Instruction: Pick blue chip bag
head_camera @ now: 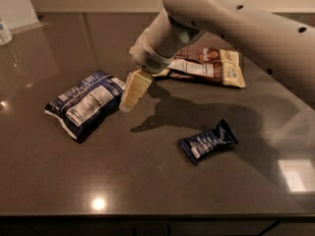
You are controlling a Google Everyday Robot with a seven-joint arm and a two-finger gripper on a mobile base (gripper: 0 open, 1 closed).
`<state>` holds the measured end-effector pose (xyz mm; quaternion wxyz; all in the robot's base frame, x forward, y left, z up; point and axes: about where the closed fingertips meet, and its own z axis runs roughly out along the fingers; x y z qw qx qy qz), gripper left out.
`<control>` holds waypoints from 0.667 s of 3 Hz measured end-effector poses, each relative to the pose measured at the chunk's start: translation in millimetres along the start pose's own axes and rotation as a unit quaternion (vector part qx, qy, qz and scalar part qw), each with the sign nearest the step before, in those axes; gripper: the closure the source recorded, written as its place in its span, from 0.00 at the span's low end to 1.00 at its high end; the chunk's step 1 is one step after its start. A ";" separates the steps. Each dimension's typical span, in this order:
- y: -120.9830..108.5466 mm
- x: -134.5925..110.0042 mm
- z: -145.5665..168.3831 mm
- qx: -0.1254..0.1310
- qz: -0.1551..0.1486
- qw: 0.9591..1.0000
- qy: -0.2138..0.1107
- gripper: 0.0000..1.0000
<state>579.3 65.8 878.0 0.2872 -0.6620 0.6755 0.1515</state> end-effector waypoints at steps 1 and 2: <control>-6.1 -6.4 19.7 -0.005 -0.002 1.000 0.004 0.00; -13.1 -12.2 35.7 -0.006 -0.003 1.000 0.009 0.00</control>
Offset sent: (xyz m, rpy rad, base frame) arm 0.0330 0.0445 -0.0273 -0.0339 0.0060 0.0053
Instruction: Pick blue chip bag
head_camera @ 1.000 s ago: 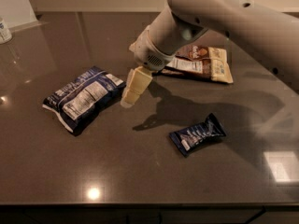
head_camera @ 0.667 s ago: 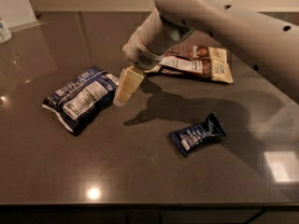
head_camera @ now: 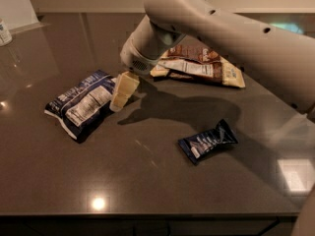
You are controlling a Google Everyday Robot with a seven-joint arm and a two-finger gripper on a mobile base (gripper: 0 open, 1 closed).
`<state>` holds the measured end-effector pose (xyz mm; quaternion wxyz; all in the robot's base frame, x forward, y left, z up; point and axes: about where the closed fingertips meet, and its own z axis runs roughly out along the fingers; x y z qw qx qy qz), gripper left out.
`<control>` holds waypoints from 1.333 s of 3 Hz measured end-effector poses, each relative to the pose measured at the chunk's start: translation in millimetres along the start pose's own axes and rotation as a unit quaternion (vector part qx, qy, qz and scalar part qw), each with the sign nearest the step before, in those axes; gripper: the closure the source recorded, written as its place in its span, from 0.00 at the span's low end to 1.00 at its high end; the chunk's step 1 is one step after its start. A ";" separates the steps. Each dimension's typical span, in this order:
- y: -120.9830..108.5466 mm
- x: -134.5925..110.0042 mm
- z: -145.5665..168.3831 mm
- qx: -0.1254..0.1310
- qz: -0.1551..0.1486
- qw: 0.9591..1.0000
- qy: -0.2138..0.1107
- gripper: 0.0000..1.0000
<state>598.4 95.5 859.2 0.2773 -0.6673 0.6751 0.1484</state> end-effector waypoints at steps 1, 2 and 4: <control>-1.4 -8.4 12.0 -0.005 -0.001 1.000 0.001 0.00; 1.2 -15.0 18.6 -0.012 -0.003 1.000 0.003 0.17; 4.4 -21.0 9.4 -0.011 -0.002 1.000 -0.005 0.64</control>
Offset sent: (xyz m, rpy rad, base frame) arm 0.0009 0.0316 -0.0067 -0.0126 0.0249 0.0245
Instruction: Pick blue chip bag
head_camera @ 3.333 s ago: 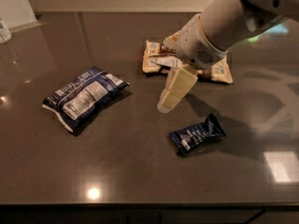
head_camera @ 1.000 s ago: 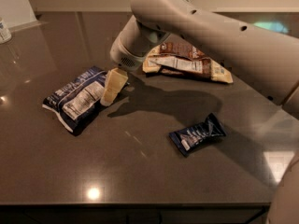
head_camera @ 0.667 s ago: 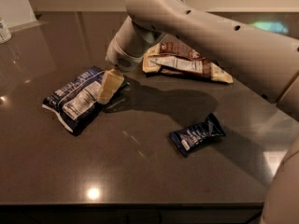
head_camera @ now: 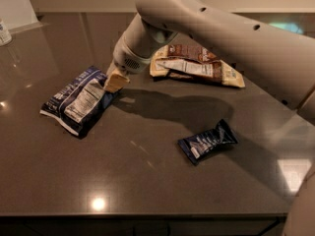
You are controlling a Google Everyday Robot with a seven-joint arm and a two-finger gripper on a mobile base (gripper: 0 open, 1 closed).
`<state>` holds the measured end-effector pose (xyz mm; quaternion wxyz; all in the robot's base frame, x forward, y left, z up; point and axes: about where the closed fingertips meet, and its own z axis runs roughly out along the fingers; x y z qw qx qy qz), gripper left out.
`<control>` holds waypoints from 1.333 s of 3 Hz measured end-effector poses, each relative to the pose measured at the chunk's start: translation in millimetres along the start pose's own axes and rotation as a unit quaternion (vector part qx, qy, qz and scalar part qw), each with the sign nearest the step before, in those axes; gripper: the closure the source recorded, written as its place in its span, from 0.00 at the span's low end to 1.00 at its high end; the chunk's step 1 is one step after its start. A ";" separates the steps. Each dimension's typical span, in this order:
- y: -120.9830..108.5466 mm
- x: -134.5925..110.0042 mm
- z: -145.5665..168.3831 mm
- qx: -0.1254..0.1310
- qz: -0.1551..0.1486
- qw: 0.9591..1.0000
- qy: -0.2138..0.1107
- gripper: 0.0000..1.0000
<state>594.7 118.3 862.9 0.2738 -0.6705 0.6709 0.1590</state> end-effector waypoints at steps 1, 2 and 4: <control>2.2 -1.5 -14.6 0.004 0.002 1.000 -0.010 0.87; 4.7 -5.0 -41.3 0.007 0.015 0.999 -0.028 1.00; 14.6 -20.2 -122.1 -0.001 0.031 0.995 -0.099 1.00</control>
Offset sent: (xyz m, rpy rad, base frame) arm -0.0179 -0.0386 0.0656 0.1120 0.0114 -0.0532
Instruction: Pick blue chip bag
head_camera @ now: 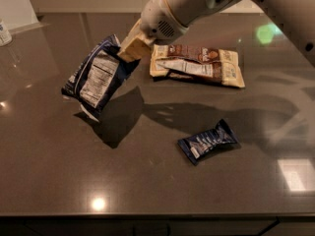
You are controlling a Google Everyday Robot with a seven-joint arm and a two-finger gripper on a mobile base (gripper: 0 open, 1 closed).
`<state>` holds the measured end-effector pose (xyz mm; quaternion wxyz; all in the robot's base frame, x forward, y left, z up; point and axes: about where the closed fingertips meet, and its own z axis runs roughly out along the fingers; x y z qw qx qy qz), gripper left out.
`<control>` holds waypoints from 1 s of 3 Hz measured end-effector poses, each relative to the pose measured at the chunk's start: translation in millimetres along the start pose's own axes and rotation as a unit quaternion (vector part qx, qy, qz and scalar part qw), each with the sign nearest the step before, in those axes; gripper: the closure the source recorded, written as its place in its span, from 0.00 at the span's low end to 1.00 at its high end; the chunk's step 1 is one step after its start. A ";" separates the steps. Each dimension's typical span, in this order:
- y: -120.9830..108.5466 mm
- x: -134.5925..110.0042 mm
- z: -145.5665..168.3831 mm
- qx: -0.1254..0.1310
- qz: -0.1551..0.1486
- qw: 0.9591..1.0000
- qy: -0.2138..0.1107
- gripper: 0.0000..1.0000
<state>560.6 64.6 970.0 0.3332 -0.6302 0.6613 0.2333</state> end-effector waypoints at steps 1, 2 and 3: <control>8.6 -13.5 -29.7 -0.017 0.002 0.999 -0.038 1.00; 21.2 -24.4 -51.8 -0.038 -0.005 0.997 -0.061 1.00; 21.2 -24.5 -51.8 -0.038 -0.005 0.997 -0.061 1.00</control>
Offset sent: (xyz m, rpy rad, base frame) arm -0.0436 -0.0348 0.0734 0.1632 0.0415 0.1141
